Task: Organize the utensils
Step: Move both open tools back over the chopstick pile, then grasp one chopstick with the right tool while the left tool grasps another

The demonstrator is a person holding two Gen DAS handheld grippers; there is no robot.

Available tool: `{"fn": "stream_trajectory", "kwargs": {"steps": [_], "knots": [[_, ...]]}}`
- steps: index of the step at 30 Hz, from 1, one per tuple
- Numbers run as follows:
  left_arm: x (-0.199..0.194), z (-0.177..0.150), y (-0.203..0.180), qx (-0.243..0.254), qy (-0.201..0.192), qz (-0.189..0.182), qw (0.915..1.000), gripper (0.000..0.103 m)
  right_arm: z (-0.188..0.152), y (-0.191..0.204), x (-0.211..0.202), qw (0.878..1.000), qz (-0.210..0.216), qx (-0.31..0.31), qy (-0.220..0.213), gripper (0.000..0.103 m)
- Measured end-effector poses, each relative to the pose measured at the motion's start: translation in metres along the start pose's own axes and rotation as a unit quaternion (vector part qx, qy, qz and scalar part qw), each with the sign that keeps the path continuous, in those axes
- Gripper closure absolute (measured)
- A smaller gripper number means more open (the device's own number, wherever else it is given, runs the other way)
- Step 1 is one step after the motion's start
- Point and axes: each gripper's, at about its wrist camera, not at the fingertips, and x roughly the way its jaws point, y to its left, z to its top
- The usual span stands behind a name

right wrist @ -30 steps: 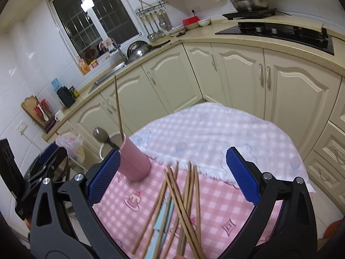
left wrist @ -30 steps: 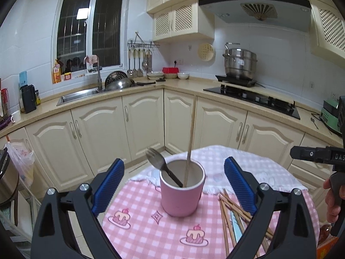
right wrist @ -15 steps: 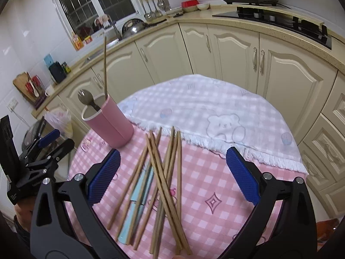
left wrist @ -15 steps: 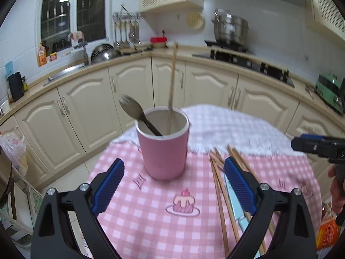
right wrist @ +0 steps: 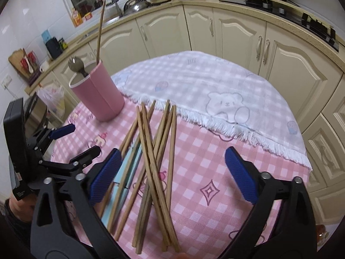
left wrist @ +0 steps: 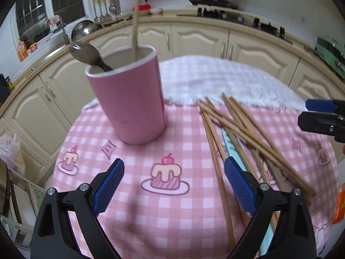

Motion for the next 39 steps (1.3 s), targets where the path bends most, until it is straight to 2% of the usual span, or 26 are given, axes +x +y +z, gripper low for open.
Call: {"fn": "stream_trajectory", "kwargs": {"steps": [8,10,12,15,22,25,33,39], "knots": [[0.025,-0.005,-0.010,0.025,0.034,0.004,0.9991,0.011,-0.005,0.007,0.019,0.999,0.002,-0.036,0.031,0.027],[0.027,-0.006,-0.012,0.028,0.036,0.002,0.9989,0.011,-0.004,0.010,0.027,0.998,0.006,-0.049,0.042,0.036],[0.029,-0.008,-0.012,0.029,0.037,0.003,0.9989,0.011,-0.003,0.013,0.037,0.997,0.006,-0.059,0.054,0.051],[0.029,-0.009,-0.009,0.023,0.037,-0.002,0.9991,0.011,-0.002,0.017,0.048,0.995,0.003,-0.075,0.071,0.066],[0.032,-0.008,-0.009,0.017,0.035,-0.007,0.9992,0.011,-0.001,0.022,0.055,0.992,0.011,-0.090,0.083,0.069],[0.032,-0.008,-0.008,0.016,0.035,-0.008,0.9992,0.011,0.000,0.018,0.059,0.992,-0.004,-0.086,0.092,0.076],[0.033,-0.004,-0.010,0.027,0.038,-0.004,0.9989,0.011,0.003,0.008,0.055,0.995,0.015,-0.052,0.086,0.088],[0.036,0.004,-0.013,0.042,0.043,0.002,0.9982,0.012,0.007,0.006,0.064,0.994,0.007,-0.051,0.100,0.089]]}}
